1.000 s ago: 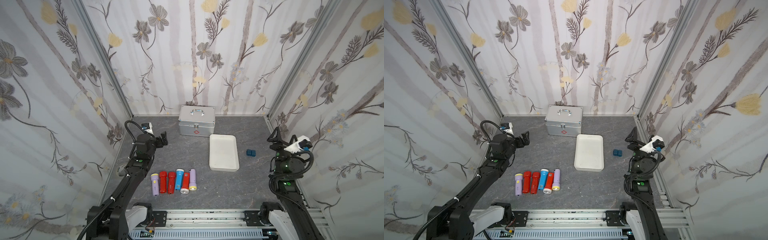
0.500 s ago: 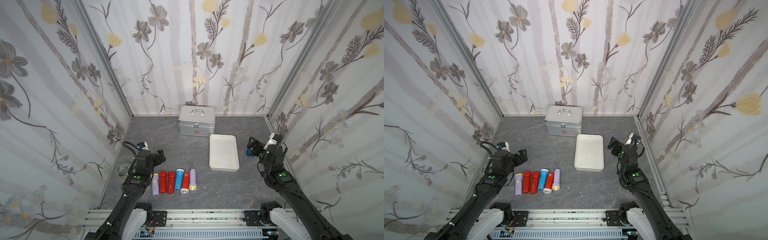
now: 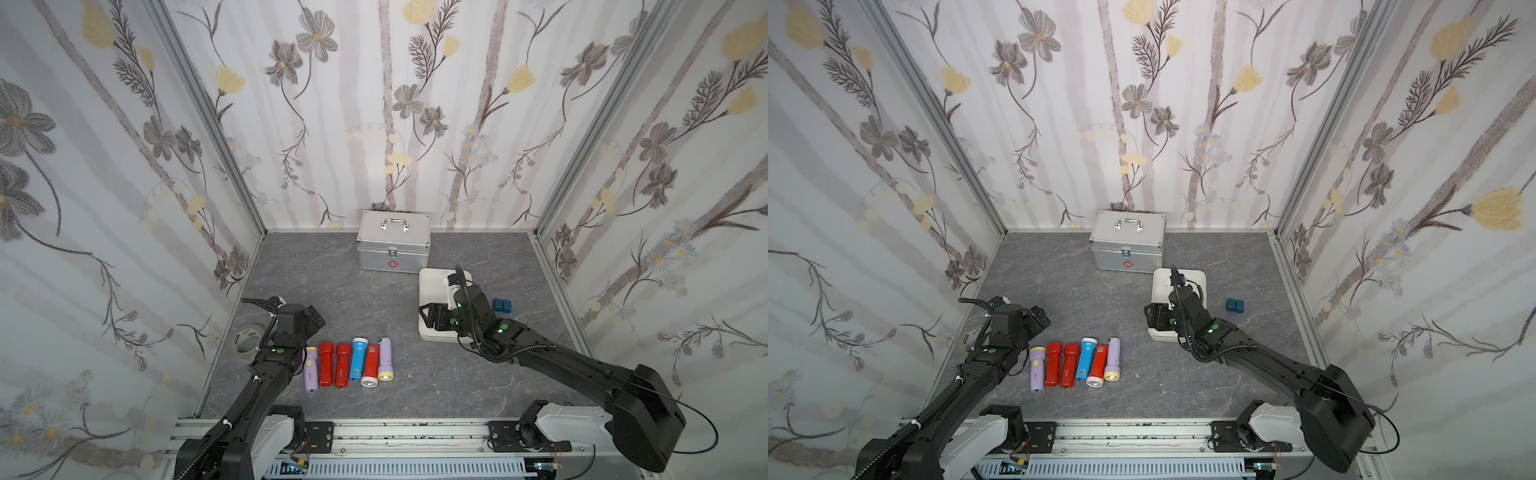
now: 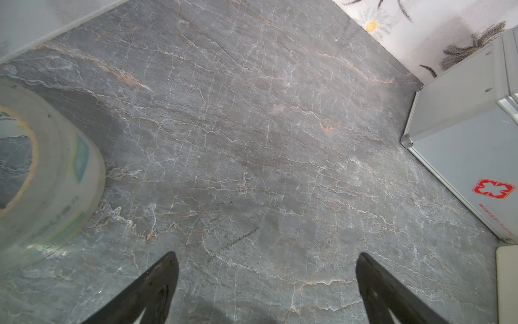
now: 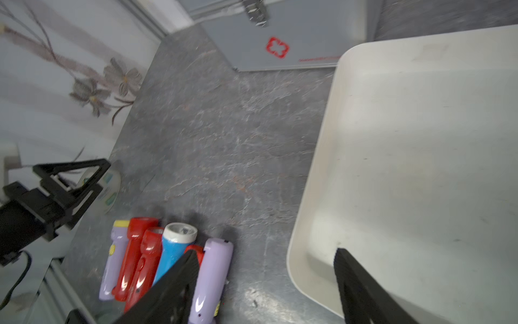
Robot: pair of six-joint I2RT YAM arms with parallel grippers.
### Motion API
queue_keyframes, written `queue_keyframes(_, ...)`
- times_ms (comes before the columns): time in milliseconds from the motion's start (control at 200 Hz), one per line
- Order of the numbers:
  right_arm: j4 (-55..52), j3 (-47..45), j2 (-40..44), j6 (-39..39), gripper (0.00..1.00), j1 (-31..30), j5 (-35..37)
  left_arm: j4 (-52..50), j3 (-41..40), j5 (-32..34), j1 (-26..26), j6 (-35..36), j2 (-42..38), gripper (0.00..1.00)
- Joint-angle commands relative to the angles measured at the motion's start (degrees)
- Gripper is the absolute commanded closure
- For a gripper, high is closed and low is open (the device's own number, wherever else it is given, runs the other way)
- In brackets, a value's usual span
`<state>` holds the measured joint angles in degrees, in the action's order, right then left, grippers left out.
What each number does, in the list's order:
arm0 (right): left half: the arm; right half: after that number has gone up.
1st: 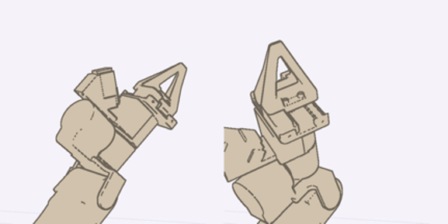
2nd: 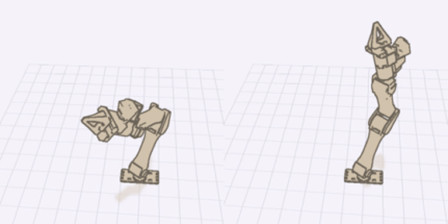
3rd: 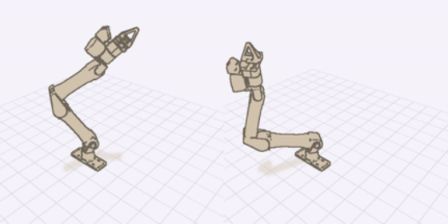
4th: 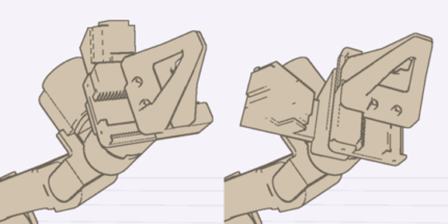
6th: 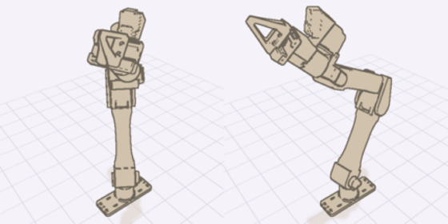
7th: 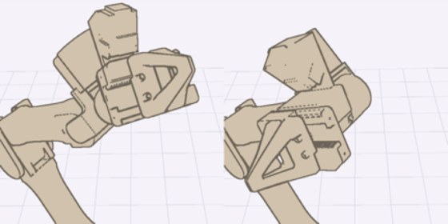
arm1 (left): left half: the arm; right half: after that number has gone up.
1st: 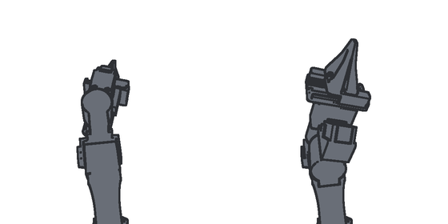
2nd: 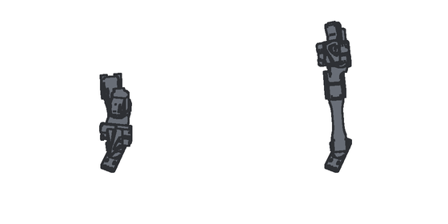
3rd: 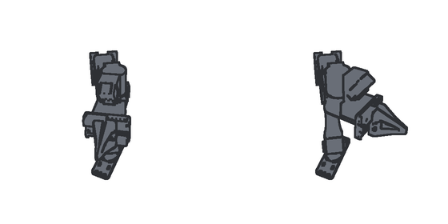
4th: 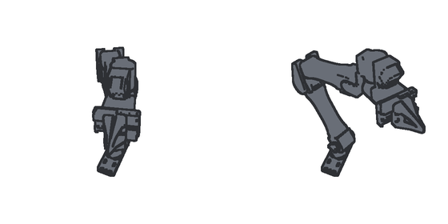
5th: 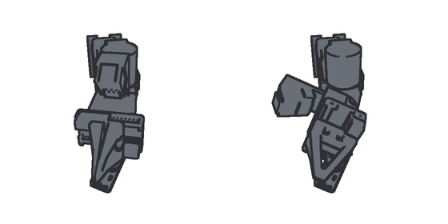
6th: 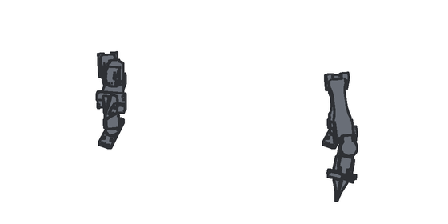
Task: Put the flashlights into the storage boxes
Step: Pick up the flashlight from the center of the board.
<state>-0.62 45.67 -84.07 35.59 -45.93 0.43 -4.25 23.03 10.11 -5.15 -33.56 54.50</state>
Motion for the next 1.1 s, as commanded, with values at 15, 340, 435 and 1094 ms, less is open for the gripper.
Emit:
queue_keyframes(15, 0.97, 5.33, -6.83, 0.74, 0.34, -4.52, -5.22, 1.81, -0.22, 0.31, 0.01, -1.20, -0.25, 0.00)
queue_keyframes(340, -0.69, 11.79, -20.25, 4.96, 0.43, -10.30, -10.62, 3.11, -1.05, -1.44, -0.02, -0.96, -0.43, 0.00)
queue_keyframes(435, -0.68, 11.71, -22.22, 6.79, 0.49, -11.35, -10.98, 4.22, -0.94, -3.42, 0.04, -0.39, 0.53, 0.00)
queue_keyframes(1094, -8.50, 15.02, -26.32, 13.93, 0.46, -14.76, -1.83, 4.94, 0.14, -6.73, -0.15, 0.55, 3.60, 0.00)
